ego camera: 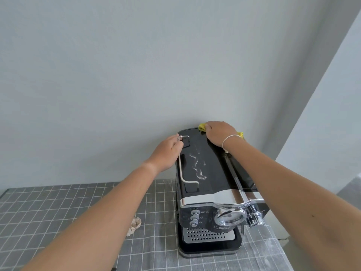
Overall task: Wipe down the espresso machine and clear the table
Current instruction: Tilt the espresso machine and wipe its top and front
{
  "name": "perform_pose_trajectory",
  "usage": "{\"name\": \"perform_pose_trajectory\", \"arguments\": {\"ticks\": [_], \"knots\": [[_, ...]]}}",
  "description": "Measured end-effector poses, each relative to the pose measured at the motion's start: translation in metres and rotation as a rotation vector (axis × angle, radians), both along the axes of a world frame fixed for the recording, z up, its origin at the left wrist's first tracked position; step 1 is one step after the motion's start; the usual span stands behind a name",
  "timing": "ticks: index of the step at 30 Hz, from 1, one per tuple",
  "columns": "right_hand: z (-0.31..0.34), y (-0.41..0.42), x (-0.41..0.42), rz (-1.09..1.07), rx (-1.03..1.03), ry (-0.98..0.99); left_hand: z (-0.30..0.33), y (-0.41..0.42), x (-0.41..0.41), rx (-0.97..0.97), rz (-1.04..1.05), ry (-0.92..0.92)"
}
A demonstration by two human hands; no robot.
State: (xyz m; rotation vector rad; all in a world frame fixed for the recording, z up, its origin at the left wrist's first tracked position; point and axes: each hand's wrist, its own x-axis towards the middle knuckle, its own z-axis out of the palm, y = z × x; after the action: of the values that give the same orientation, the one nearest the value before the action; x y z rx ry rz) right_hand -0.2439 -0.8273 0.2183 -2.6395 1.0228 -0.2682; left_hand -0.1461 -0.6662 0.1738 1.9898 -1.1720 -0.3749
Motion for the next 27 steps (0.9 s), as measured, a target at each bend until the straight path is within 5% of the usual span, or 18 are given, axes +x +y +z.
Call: {"name": "perform_pose_trajectory", "arguments": {"ticks": [6, 11, 17, 20, 27], "knots": [[-0.009, 0.017, -0.021, 0.25, 0.012, -0.154, -0.001, -0.001, 0.001, -0.021, 0.001, 0.01], [-0.002, -0.008, -0.044, 0.031, -0.005, -0.118, 0.002, -0.001, 0.001, -0.009, -0.005, -0.011], [-0.008, 0.015, -0.035, 0.142, 0.082, -0.342, 0.003, -0.002, -0.001, -0.045, 0.014, -0.041], [-0.01, 0.02, -0.032, 0.222, 0.071, -0.326, 0.006, -0.002, -0.001, -0.015, -0.001, -0.044], [-0.005, 0.006, -0.042, -0.02, -0.011, -0.177, 0.005, -0.002, -0.001, -0.015, 0.024, -0.013]]}}
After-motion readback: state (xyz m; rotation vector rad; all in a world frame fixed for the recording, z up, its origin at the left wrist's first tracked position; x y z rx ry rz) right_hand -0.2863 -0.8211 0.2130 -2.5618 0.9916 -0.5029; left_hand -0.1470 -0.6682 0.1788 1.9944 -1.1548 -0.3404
